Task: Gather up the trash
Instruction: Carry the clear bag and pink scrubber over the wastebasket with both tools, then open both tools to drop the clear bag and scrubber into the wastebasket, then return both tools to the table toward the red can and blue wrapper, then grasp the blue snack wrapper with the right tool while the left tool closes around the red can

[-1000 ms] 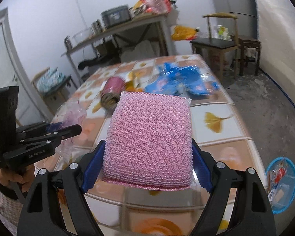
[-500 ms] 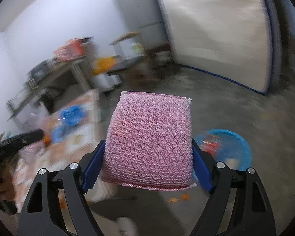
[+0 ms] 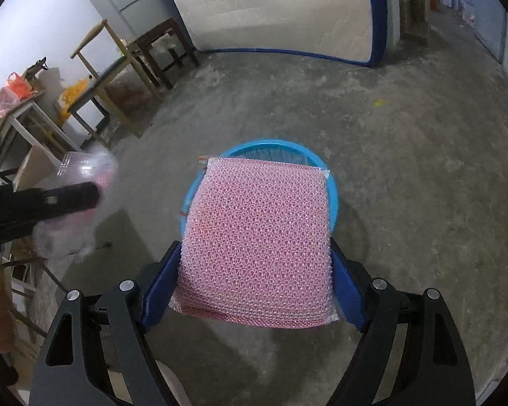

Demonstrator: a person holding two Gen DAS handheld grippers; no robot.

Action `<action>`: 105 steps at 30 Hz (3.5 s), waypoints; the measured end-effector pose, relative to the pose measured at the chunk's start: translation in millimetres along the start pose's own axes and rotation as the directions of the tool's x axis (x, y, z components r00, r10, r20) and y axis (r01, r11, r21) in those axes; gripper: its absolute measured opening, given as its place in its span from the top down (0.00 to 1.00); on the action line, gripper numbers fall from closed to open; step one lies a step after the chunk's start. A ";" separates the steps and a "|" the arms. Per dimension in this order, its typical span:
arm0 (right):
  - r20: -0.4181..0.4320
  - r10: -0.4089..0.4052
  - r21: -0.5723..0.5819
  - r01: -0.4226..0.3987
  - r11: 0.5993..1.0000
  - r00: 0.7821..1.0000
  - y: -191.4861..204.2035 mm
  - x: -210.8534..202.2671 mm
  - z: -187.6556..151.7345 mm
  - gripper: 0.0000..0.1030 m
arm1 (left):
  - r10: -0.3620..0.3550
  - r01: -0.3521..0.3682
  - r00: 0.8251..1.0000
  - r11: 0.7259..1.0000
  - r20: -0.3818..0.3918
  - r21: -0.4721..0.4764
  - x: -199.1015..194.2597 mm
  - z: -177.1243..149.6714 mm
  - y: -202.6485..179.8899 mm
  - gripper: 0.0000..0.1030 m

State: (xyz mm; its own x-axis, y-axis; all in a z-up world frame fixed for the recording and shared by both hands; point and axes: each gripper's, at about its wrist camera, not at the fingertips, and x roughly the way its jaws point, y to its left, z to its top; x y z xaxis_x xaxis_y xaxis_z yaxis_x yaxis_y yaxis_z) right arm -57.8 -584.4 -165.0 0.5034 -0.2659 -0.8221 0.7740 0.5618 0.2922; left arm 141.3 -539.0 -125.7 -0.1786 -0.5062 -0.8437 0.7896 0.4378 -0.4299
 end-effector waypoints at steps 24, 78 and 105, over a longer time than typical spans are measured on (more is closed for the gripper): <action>0.027 -0.067 -0.011 0.067 0.998 0.997 -37.0 67.8 10.8 0.19 | -0.056 0.052 0.965 0.998 0.255 0.023 -58.0 27.9 -10.3 0.24; -0.252 0.396 -0.762 -0.433 0.481 0.883 537.1 -54.7 -7.6 0.12 | 0.469 -0.199 0.794 0.801 0.386 -0.564 -409.4 -204.2 369.6 0.20; -0.564 0.216 -0.771 -0.602 0.209 0.797 556.6 14.7 -37.6 0.12 | 0.477 -0.257 0.796 0.823 0.373 -0.506 -399.9 -210.3 360.5 0.37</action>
State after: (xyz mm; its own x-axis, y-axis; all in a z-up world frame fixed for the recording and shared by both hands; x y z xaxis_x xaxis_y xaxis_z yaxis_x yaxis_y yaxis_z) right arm 366.0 -246.1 -32.9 0.3514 0.3514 -0.8678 -0.4376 0.8811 0.1796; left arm 373.9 -22.4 -10.9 0.4533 -0.4708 -0.7568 0.3992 0.8664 -0.2998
